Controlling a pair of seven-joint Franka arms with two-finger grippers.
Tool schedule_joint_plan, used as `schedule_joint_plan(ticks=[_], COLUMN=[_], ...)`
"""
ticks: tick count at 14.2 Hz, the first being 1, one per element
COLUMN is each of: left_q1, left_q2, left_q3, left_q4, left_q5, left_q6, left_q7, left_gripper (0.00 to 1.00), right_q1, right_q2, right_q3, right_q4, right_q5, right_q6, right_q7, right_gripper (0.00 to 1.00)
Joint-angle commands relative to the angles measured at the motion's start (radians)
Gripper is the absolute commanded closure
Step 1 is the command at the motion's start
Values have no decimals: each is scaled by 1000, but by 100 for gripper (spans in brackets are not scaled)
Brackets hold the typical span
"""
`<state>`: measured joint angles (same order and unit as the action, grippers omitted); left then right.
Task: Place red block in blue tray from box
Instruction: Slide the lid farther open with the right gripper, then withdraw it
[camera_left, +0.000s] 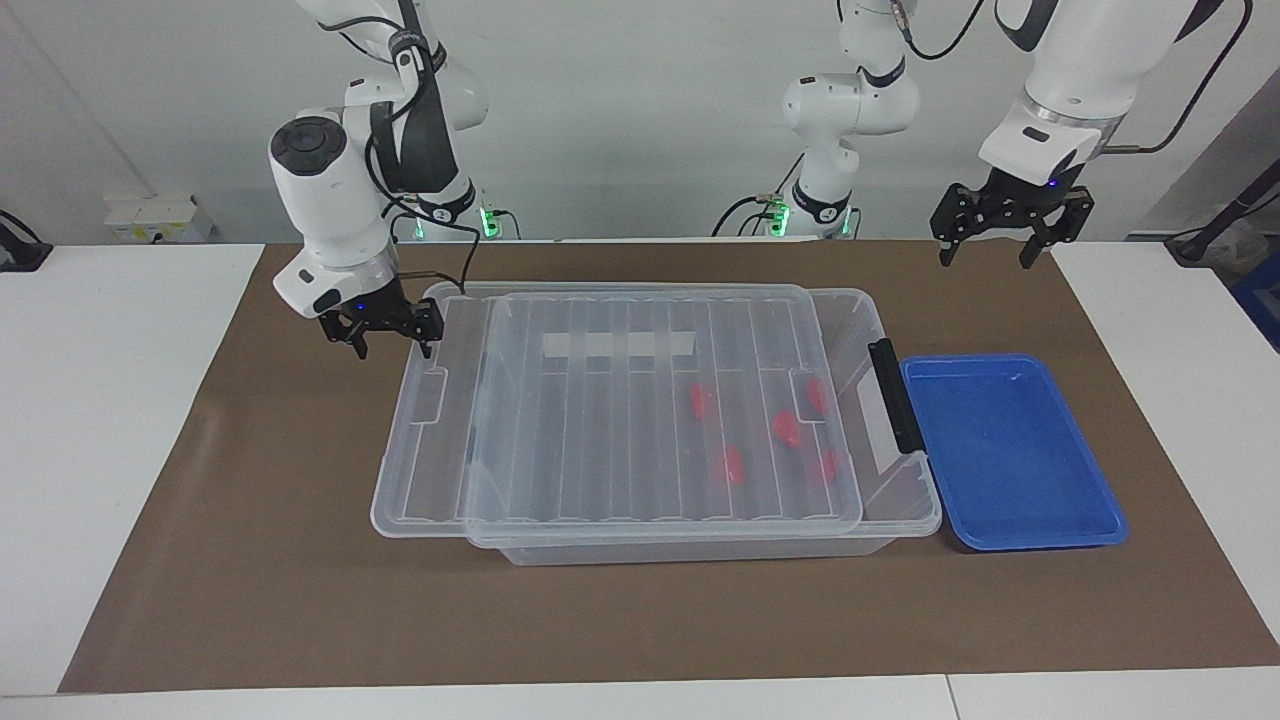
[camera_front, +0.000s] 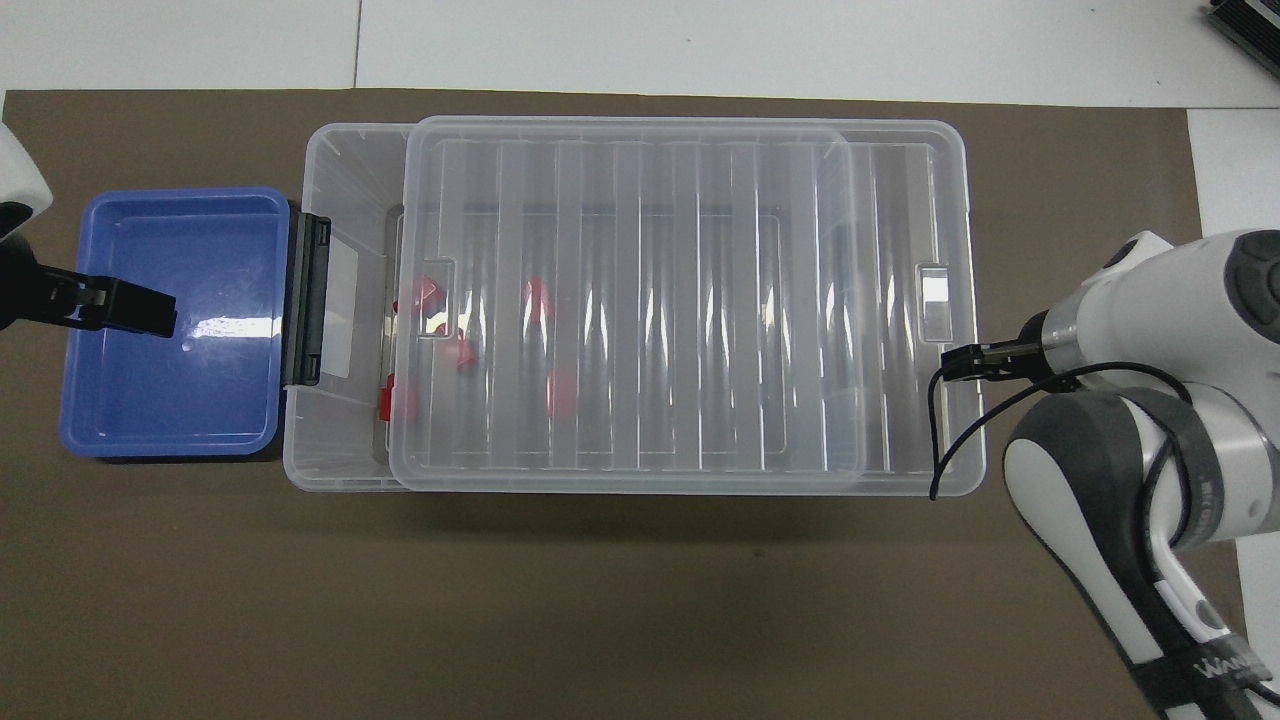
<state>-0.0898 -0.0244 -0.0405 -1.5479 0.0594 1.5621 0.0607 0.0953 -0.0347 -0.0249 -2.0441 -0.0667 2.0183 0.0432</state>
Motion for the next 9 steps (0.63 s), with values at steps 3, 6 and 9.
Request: schedule_joint_plan(ticks=[3, 6, 9], left_q1=[-10, -10, -10], left_q2=[-34, -34, -34], left_q3=[16, 16, 16], left_q4=[-37, -37, -37], left_q5=[-12, -12, -12], left_q6=[9, 9, 9], left_q7=[7, 7, 7], left_gripper=[0, 0, 0], right_q1=[-104, -144, -167], right_q2=[-27, -22, -21], right_q3=[6, 6, 6], right_q4=[-30, -24, -24], right_q5=[-21, -21, -21], right_q6=[-9, -7, -4], right_q7=[-184, -264, -305], right_gripper=[8, 8, 7])
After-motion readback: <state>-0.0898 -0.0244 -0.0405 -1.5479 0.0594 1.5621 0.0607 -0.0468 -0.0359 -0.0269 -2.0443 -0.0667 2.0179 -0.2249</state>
